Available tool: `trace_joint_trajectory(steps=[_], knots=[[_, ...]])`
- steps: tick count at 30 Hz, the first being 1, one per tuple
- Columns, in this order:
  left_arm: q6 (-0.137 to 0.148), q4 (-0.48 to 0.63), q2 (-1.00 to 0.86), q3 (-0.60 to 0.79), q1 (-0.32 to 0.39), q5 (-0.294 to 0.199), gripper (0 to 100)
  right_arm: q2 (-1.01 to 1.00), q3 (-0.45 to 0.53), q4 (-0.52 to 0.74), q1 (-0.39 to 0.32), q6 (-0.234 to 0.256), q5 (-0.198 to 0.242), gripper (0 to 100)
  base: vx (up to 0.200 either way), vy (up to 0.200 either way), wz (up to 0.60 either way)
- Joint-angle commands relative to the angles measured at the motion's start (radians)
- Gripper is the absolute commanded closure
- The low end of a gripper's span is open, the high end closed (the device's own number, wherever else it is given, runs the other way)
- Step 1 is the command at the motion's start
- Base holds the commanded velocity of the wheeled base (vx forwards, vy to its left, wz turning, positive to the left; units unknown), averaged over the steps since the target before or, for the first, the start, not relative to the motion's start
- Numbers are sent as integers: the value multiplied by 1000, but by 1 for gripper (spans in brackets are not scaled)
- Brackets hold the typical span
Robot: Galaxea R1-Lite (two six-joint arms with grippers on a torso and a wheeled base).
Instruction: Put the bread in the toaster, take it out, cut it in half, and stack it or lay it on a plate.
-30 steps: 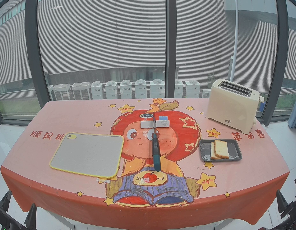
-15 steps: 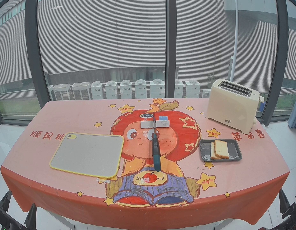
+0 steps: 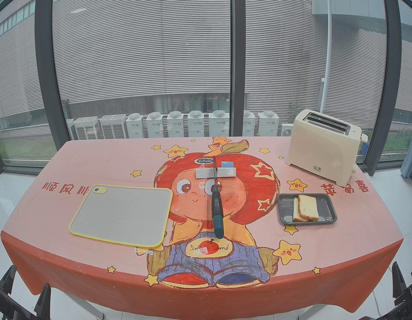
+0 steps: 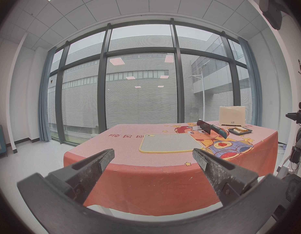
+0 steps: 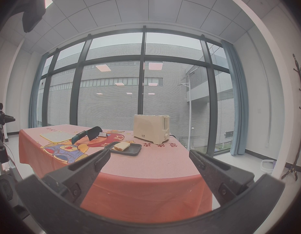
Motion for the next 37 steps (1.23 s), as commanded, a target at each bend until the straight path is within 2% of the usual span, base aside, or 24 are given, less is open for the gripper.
trace_joint_trajectory(steps=[1,8,21,37], knots=[[0,-1,2,18,0,0,0,-4,15,0,1,5,-5,0,0,0,0],[-2,-1,2,18,0,0,0,-10,15,2,1,27,-22,0,0,0,0],[-2,-1,2,18,0,0,0,-7,15,0,-1,13,0,0,0,0,0],[-3,-1,2,18,-2,-6,0,-10,15,0,4,45,-13,0,0,0,0]])
